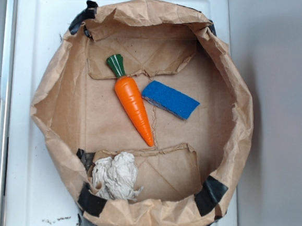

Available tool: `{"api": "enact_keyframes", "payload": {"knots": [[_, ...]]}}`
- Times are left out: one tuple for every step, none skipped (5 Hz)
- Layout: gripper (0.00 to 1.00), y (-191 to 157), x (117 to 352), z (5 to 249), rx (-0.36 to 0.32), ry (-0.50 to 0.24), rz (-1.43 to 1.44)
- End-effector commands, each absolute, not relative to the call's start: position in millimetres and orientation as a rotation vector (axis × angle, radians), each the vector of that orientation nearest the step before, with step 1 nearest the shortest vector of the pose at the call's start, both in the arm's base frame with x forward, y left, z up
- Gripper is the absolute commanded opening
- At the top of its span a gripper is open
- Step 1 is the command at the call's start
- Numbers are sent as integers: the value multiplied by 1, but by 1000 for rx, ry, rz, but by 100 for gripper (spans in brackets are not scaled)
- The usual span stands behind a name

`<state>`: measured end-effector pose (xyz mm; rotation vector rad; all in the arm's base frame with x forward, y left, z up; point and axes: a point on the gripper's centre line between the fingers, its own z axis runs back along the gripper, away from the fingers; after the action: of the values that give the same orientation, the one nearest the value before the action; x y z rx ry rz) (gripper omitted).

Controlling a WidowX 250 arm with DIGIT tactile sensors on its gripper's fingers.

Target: Grab the blue sponge.

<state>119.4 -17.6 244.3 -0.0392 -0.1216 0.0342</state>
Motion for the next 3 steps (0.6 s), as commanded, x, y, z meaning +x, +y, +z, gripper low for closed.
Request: {"api": "enact_keyframes", "payload": {"knots": [[100,-18,119,244,-39,-122,34],[100,-22,140,246,-43,-158,116],[100,-21,186,249,-61,-170,195]]}}
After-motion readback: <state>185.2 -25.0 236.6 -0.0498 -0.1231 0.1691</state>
